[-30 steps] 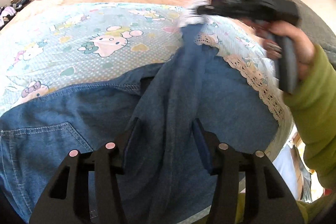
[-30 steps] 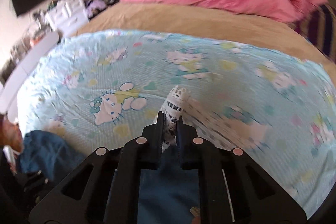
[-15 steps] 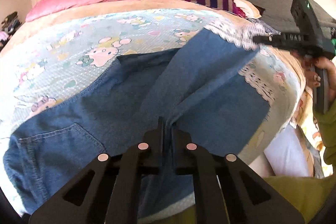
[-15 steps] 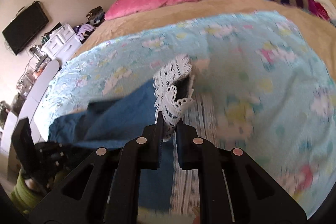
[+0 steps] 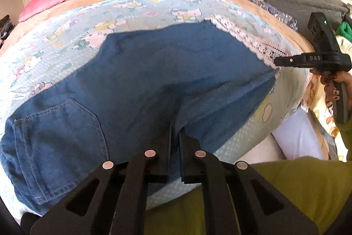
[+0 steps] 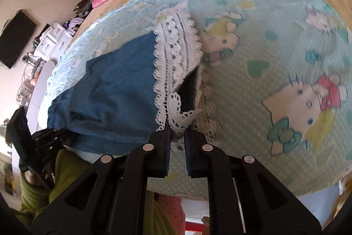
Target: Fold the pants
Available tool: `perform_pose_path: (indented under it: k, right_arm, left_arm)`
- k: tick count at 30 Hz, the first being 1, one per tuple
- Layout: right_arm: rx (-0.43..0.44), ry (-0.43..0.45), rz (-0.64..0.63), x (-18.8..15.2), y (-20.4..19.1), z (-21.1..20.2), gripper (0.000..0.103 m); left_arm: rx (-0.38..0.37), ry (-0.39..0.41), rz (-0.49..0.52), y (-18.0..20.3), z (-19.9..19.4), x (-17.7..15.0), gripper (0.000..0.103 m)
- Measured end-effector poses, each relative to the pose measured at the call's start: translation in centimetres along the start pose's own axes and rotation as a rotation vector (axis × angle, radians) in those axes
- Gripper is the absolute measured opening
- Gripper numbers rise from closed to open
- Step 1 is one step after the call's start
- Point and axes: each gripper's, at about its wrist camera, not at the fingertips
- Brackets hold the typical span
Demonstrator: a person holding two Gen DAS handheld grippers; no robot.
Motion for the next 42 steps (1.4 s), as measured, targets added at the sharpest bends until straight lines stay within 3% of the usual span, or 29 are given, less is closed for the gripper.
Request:
perform_pose_path:
  k: [3,5,6,7,11,13,17,20,23,26,29,30,34,35,36,37,41,42]
  right_arm:
    - [0.003,-0.014,0.016,0.0,0.6,-0.1,0.008]
    - [-0.01,-0.008,0.017,0.4,0.9,-0.7,0.019]
    - [-0.041,0.025,0.006,0.8,0.9,-1.6,0.033]
    - [-0.052,0.058,-0.004,1.2,0.9,-2.3,0.039]
    - [-0.08,0.167,-0.11,2.3,-0.9,-4.2,0.039]
    - [-0.056,0.167,-0.162,2.4,-2.2,-3.7,0.039]
    - [-0.071,0.092,-0.243,1.9,-3.7,-0.9,0.039]
    - [-0.115,0.006,-0.234,1.5,-2.9,1.5,0.038]
    - [-0.088,0.054,-0.264,1.6,-3.7,0.3,0.039]
    - [-0.044,0.142,-0.405,0.8,-6.5,-1.5,0.041]
    - [0.004,0.184,-0.601,-1.1,-10.3,-1.8,0.043]
    - [0.024,0.189,-0.67,-1.9,-11.7,-1.6,0.043]
    - [0.024,0.206,-0.906,-4.8,-15.6,-0.3,0.042]
    - [0.021,0.206,-0.953,-5.6,-16.3,0.0,0.042]
    - [0.013,0.212,-1.006,-6.3,-17.1,0.3,0.042]
    - [0.006,0.215,-1.054,-7.1,-17.8,0.6,0.042]
    - [-0.066,0.226,-1.13,-7.9,-19.2,2.0,0.042]
    - [-0.089,0.227,-1.139,-7.7,-19.4,2.7,0.039]
  left_arm:
    - [0.005,-0.03,-0.002,0.0,0.6,-0.2,0.005]
    - [-0.001,-0.039,-0.016,-0.3,1.0,-0.4,0.005]
    - [-0.002,-0.044,-0.023,-0.5,1.2,-0.5,0.005]
    - [-0.002,-0.043,-0.026,-0.5,1.2,-0.6,0.005]
    - [0.006,-0.024,-0.023,-0.3,1.0,-0.7,0.005]
    - [0.017,-0.014,-0.013,0.0,0.6,-0.7,0.002]
    - [-0.001,0.004,0.016,0.8,-0.7,-1.0,0.002]
    - [-0.019,-0.014,0.011,0.6,-0.9,-1.7,0.002]
    - [-0.028,-0.051,0.003,0.3,-0.1,-2.2,0.002]
    - [-0.043,-0.032,-0.009,0.1,-0.6,-2.3,0.004]
    - [-0.05,0.022,-0.024,-0.1,-2.4,-2.3,0.026]
    - [-0.036,0.042,-0.037,-0.3,-3.1,-2.4,0.038]
    - [0.008,0.123,-0.108,-1.9,-6.2,-3.0,0.043]
    - [0.041,0.148,-0.137,-2.6,-7.1,-3.2,0.047]
    - [0.087,0.17,-0.174,-3.5,-8.1,-3.4,0.062]
    - [0.141,0.186,-0.206,-4.2,-8.9,-3.6,0.068]
    - [0.313,0.223,-0.305,-7.1,-10.9,-4.5,0.069]
    - [0.338,0.226,-0.328,-7.8,-11.1,-4.7,0.074]
Point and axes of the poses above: each gripper's, at about its wrist camera, not at the fingertips, and z roughly the way its jaws point, y to its right, x to its top, and after that the axes turned 11 degrees about -x, right-handed
